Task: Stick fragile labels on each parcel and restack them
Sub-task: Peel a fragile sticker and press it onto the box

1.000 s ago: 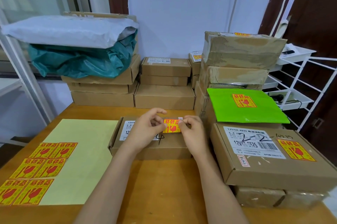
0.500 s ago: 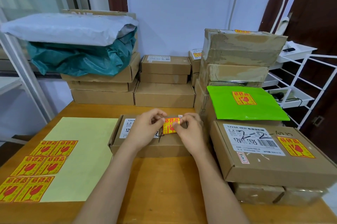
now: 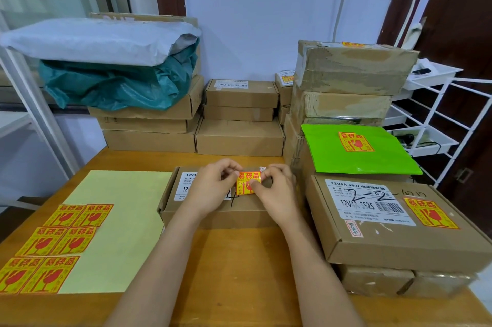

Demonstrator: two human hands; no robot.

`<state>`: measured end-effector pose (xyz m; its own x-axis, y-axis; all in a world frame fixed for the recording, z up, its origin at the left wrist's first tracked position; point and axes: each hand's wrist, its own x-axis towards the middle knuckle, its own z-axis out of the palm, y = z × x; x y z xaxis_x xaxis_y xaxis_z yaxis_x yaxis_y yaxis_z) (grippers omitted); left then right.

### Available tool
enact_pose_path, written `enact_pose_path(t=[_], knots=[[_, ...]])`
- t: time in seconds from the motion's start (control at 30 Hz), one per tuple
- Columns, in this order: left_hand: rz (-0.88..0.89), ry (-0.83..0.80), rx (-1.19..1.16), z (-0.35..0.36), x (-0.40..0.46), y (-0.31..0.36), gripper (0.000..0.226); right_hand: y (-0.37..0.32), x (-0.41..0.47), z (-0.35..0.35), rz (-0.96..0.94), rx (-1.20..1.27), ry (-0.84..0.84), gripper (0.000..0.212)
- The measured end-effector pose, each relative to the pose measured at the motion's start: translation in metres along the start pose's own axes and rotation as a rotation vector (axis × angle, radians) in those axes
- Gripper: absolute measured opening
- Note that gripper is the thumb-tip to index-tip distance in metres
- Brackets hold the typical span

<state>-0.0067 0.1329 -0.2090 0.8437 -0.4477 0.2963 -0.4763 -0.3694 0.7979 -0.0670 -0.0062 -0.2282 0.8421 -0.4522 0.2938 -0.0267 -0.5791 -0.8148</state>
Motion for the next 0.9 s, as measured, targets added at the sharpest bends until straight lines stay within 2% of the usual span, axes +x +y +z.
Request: enact_pose_path(t=[0.9], knots=[[0.035, -0.007, 0.131, 0.0034, 0.002, -0.001, 0.009, -0.0024, -0.0034, 0.0021, 0.005, -0.115, 0.002, 0.022]])
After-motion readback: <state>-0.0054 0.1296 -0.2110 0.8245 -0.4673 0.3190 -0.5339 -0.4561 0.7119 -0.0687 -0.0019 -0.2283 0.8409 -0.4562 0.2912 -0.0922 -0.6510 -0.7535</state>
